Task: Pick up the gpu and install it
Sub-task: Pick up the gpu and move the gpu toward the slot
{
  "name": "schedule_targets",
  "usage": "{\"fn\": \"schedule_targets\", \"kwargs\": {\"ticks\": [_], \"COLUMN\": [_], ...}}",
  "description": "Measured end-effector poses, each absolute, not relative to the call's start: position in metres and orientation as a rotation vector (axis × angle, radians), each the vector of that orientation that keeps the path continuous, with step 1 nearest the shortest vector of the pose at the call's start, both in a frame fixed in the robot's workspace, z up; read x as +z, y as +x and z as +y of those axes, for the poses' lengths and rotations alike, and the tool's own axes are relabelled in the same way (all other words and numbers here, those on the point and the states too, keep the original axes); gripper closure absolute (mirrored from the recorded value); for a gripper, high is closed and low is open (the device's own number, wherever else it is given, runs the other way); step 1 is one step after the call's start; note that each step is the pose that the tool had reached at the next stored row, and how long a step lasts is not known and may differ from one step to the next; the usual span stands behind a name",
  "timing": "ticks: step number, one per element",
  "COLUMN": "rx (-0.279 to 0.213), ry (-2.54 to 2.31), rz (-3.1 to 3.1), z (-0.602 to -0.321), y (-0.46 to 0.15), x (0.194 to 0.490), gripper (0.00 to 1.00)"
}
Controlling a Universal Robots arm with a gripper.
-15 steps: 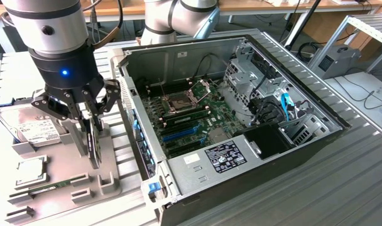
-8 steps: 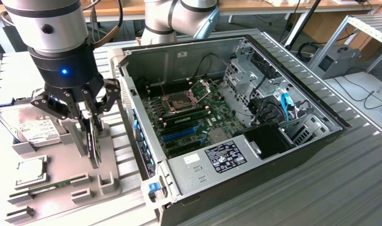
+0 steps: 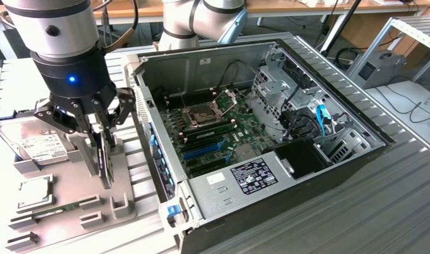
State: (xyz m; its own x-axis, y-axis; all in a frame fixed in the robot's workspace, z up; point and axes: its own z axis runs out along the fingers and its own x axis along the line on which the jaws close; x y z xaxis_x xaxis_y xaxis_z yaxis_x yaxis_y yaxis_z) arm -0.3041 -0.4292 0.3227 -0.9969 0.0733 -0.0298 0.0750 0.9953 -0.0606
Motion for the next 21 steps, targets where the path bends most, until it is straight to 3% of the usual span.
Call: {"fn": "schedule_targets", "kwargs": {"ticks": [21], "rx": [-0.096], "ry": [0.116], "rz": [3.11], "z": [-0.4292], "y": [-0.3041], "x": [0.3296], "gripper": [0.71]}}
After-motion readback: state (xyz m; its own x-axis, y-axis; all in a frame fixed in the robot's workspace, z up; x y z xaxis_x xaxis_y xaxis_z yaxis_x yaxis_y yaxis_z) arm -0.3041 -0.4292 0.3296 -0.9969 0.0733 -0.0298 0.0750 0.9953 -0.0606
